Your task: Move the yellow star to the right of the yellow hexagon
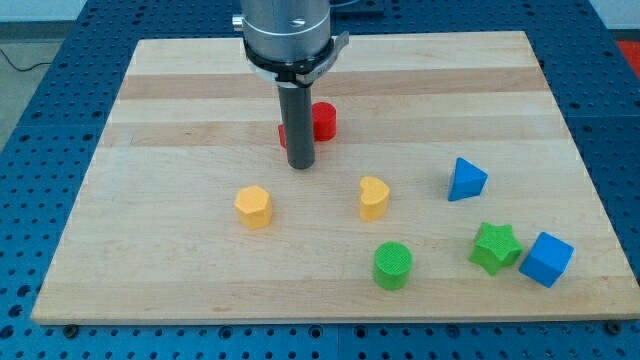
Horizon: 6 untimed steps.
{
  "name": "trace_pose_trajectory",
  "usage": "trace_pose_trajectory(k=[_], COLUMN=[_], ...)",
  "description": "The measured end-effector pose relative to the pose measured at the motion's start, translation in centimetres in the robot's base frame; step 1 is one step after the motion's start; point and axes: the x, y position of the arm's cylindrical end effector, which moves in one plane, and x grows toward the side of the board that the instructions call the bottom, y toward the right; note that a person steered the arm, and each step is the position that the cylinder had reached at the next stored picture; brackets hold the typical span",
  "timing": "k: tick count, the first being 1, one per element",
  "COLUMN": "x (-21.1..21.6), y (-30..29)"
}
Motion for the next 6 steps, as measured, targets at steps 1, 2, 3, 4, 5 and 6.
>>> trace_pose_trajectory(k=[1,2,3,4,5,6], x=[0.0,0.0,1.7,4.1,5.8,6.2], y=[4.0,10.5,12.1,12.1,10.7,7.2])
